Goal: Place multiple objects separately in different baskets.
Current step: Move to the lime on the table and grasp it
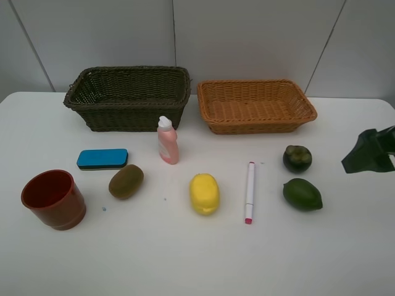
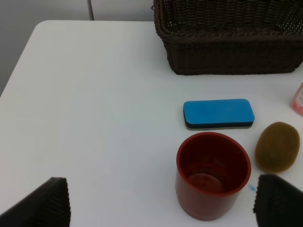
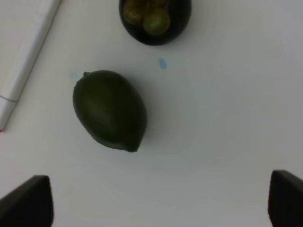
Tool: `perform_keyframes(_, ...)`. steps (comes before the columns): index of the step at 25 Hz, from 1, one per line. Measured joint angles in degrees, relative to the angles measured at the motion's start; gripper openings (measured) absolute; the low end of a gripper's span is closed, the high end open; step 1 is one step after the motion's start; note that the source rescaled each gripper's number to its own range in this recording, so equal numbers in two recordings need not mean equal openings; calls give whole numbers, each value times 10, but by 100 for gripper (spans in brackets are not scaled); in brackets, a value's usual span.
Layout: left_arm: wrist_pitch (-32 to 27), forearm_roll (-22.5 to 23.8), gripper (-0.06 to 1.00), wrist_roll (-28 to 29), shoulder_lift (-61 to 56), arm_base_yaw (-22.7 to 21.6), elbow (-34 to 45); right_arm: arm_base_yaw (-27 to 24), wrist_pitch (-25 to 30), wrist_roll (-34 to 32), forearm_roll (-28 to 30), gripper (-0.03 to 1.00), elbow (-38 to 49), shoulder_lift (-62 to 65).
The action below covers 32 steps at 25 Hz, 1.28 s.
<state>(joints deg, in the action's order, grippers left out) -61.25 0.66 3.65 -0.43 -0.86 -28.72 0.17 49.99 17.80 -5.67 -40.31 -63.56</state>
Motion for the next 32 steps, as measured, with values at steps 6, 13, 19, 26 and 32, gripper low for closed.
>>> perform_keyframes(6, 0, 0, 100, 0, 0, 0, 0, 55, -22, 34, -11, 99, 0, -66)
perform_keyframes(13, 0, 0, 100, 0, 0, 0, 0, 141, -77, 36, 15, 99, -4, -168)
perform_keyframes(19, 0, 0, 100, 0, 0, 0, 0, 172, -82, 36, 49, 99, -39, -256)
perform_keyframes(26, 0, 0, 100, 0, 0, 0, 0, 173, -95, 36, 75, 99, -41, -293)
perform_keyframes(32, 0, 0, 100, 0, 0, 0, 0, 173, -103, 36, 80, 99, -42, -314)
